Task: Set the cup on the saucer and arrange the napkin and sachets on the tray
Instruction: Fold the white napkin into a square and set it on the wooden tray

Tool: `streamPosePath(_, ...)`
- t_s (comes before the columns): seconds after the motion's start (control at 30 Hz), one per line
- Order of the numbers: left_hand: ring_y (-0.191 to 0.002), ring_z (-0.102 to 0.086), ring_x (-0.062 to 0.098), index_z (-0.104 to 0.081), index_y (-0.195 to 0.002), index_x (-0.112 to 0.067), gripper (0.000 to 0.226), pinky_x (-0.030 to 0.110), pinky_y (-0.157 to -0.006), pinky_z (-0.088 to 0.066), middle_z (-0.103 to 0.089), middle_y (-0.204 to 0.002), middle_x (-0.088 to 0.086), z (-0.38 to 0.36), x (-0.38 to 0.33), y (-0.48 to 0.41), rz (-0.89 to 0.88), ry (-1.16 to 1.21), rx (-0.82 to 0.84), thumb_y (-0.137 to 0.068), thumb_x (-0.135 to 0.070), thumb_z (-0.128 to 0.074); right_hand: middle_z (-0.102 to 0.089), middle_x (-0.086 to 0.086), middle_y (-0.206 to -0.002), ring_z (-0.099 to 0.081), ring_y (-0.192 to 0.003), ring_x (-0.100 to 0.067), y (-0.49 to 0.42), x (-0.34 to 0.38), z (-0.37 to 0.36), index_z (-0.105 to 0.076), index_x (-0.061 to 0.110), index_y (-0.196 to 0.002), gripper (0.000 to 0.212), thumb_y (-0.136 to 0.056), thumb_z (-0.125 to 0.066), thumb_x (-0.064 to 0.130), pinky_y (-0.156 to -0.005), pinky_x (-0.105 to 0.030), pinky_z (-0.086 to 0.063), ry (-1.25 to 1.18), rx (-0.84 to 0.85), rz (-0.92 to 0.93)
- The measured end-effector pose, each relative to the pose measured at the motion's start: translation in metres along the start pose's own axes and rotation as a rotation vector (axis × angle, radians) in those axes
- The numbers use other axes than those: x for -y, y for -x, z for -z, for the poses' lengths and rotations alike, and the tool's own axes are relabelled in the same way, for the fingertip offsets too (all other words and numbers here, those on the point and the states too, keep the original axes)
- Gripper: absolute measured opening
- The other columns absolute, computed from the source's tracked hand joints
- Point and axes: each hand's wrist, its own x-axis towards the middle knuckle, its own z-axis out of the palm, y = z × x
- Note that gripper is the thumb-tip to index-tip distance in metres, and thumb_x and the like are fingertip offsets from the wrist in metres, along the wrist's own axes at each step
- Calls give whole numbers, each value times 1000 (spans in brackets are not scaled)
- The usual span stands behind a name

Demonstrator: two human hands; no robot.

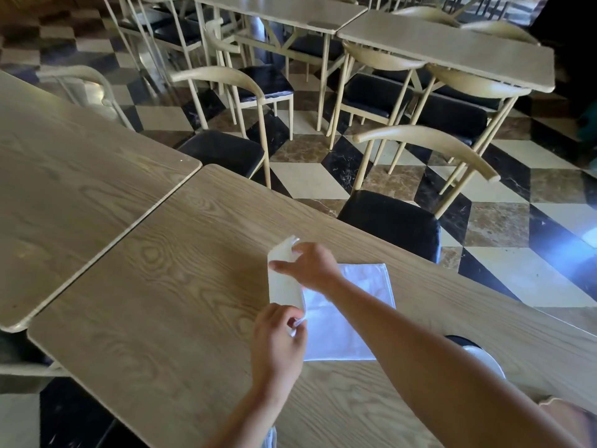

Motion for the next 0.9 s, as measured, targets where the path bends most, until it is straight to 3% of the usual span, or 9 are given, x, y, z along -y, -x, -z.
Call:
streamPosePath(0.07, -68, -53, 12, -59, -70, -17, 25, 29, -64, -44, -57, -69, -7, -6, -7, 3, -13, -31, 21, -65, 4, -71, -73, -6, -97, -67, -89, -30, -10, -5, 6, -69, 11, -100, 37, -74, -75, 36, -70, -32, -50, 224, -92, 53)
streamPosePath(0.13, -69, -50, 4, -61, -71, -16, 25, 23, -63, -44, -58, -72, -6, -12, -11, 4, 5, -12, 31, -66, 5, -72, -69, -8, -81, -63, -80, -32, -16, -18, 14, -69, 6, -84, 17, -75, -69, 20, -62, -30, -45, 245, -119, 59)
streamPosePath(0.3, -64, -47, 0, -65, -78, -20, 24, 20, -59, -44, -57, -72, -14, -31, -27, 4, 16, 1, 88, -69, 1, -72, -52, -4, -64, -46, -64, -24, -15, -62, 33, -58, 1, -69, 21, -78, -68, 17, -54, -30, -35, 56, -170, -51)
streamPosePath(0.47, -64, -43, 0, -66, -79, -21, 23, 8, -61, -34, -53, -69, -15, -61, -48, 5, -2, 8, 185, -70, -1, -70, -67, -10, -76, -57, -70, -29, -9, -103, 54, -68, 5, -82, 16, -80, -69, 20, -60, -31, -43, -32, -208, -120)
streamPosePath(0.57, -62, -44, 2, -65, -77, -20, 21, 15, -58, -38, -54, -68, -13, -81, -58, 9, -9, -6, 259, -70, 0, -69, -71, -10, -83, -62, -72, -28, -8, -126, 67, -70, 12, -83, 10, -82, -68, 22, -62, -30, -47, -48, -214, -164)
streamPosePath(0.67, -63, -56, 15, -66, -77, -18, 19, 29, -56, -45, -61, -69, -4, -101, -66, 13, 2, -39, 331, -71, 0, -64, -70, -7, -82, -63, -72, -26, -8, -148, 79, -71, 14, -85, 7, -83, -68, 20, -68, -34, -54, -81, -214, -243)
streamPosePath(0.77, -68, -60, 24, -68, -82, -15, 17, 37, -61, -50, -63, -74, 3, -117, -69, 15, 9, -52, 400, -76, -2, -59, -69, -1, -82, -67, -78, -27, -6, -167, 86, -71, 19, -86, 5, -83, -67, 19, -73, -40, -58, -114, -233, -314)
streamPosePath(0.9, -78, -61, 27, -70, -90, -16, 20, 39, -69, -49, -65, -84, 5, -135, -71, 20, -20, -98, 474, -83, -7, -53, -69, -2, -80, -67, -74, -27, -4, -182, 89, -68, 17, -79, 4, -83, -66, 19, -69, -37, -57, -60, -245, -360)
